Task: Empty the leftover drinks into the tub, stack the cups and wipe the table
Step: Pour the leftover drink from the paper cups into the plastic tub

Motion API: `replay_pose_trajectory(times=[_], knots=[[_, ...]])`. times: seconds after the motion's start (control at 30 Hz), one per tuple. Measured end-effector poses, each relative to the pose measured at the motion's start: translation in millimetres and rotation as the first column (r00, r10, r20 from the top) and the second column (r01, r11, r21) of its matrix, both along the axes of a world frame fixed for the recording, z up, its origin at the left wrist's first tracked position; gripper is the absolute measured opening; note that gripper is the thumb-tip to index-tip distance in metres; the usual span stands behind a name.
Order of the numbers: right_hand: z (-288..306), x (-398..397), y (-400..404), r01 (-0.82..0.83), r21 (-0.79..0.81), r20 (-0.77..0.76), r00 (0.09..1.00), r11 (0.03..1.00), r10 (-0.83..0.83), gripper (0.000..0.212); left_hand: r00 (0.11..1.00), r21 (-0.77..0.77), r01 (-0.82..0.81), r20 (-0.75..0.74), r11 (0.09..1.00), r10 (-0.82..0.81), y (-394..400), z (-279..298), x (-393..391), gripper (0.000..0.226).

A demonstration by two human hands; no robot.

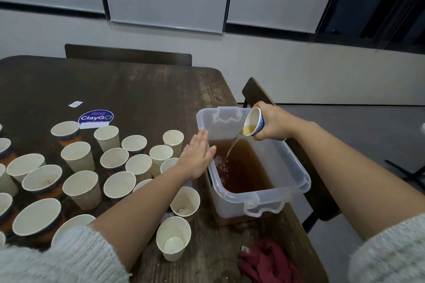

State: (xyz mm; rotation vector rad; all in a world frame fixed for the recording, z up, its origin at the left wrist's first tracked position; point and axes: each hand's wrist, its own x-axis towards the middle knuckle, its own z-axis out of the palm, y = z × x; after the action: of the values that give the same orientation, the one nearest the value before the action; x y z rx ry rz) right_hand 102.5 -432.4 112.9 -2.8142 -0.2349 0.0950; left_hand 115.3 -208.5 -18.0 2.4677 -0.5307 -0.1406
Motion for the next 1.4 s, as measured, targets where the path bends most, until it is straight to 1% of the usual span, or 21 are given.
replay_pose_trajectory(times=[0.1,0.23,0.37,0.53,0.73,0.83,1.0,1.1,1.17,1.23,1.3,1.37,1.4], knots=[[0.2,0.4,-0.1,-0.002,-0.004,0.003,1.000,1.000,0.002,0.067,1.000,0.002,0.003,-0.005,1.000,-0.003,0.1,-0.4,0.4,0.061],[0.0,0.5,-0.3,-0.019,-0.032,0.011,1.000,0.999,0.019,0.070,1.000,0.006,0.001,-0.008,1.000,-0.001,0.2,-0.6,0.2,0.061],[-0.4,3.6,0.1,-0.025,-0.112,0.043,0.999,0.993,0.030,0.064,1.000,0.000,0.000,-0.002,1.000,0.000,0.0,-0.5,-0.1,0.060],[2.7,0.2,6.3,-0.037,-0.210,0.072,0.996,0.977,0.053,0.064,1.000,0.005,-0.001,0.005,1.000,0.001,0.1,-0.8,0.4,0.060],[-1.3,2.7,8.6,-0.057,-0.280,0.072,0.994,0.958,0.080,0.072,1.000,0.012,-0.004,0.001,1.000,0.004,-0.2,-0.6,0.4,0.060],[-3.4,3.9,9.0,-0.072,-0.359,0.092,0.989,0.931,0.112,0.073,1.000,0.009,-0.003,0.000,1.000,0.003,-0.2,-0.2,0.2,0.060],[-7.7,6.0,13.0,-0.097,-0.512,0.111,0.978,0.854,0.177,0.078,1.000,0.017,-0.007,-0.004,1.000,0.007,-1.2,0.6,0.5,0.060],[-9.8,4.0,17.6,-0.100,-0.587,0.141,0.965,0.804,0.223,0.076,1.000,0.049,-0.019,0.003,0.999,0.019,-1.5,2.7,-1.7,0.061],[-12.6,3.5,19.8,-0.087,-0.615,0.171,0.955,0.784,0.241,0.075,0.999,0.096,-0.031,0.034,0.995,0.028,-2.4,4.6,-3.4,0.061],[-16.1,2.2,22.0,-0.068,-0.593,0.204,0.951,0.803,0.231,0.075,0.996,0.136,-0.053,0.078,0.989,0.042,-3.2,6.0,-5.6,0.060],[-19.1,0.2,23.8,-0.043,-0.482,0.231,0.957,0.875,0.175,0.076,0.996,0.162,-0.053,0.079,0.985,0.041,-3.1,9.8,-8.5,0.061],[-22.3,-4.8,28.2,-0.013,-0.239,0.230,0.971,0.971,0.069,0.078,1.000,0.163,-0.023,0.013,0.986,0.022,1.4,14.9,-9.1,0.061],[-23.9,-7.5,31.2,0.010,-0.096,0.223,0.975,0.995,0.011,0.079,1.000,0.155,-0.009,-0.025,0.988,0.013,4.7,18.5,-8.8,0.060]])
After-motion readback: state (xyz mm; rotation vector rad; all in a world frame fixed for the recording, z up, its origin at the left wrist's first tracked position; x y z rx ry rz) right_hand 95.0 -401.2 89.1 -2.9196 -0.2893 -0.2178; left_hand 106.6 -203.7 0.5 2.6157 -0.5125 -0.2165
